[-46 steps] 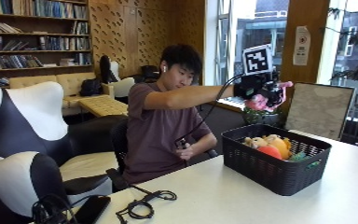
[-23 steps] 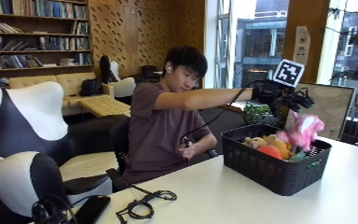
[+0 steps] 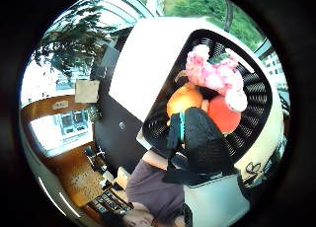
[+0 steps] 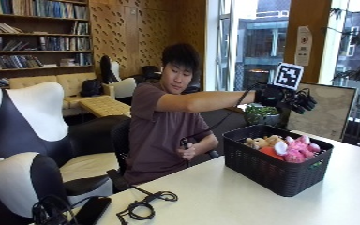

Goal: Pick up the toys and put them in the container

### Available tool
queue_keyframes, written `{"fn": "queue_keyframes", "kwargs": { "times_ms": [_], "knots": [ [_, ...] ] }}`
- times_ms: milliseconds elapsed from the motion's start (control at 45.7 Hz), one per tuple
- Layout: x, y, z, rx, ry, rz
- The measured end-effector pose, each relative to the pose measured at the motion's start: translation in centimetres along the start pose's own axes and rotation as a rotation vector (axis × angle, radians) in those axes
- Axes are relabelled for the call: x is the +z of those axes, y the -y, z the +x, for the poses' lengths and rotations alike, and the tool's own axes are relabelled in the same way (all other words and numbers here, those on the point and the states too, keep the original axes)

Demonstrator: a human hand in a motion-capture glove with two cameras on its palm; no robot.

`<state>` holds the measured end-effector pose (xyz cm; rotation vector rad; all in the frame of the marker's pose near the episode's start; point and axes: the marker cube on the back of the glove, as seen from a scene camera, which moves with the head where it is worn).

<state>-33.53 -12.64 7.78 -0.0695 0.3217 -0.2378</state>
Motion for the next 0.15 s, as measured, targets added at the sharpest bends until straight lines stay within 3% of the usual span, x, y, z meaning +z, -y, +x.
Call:
{"fn": "queue_keyframes", "kwargs": {
  "times_ms": [153],
  "knots": [
    [0.43,-0.31,0.19,-0.031,-0.028,0.018]
  ]
}}
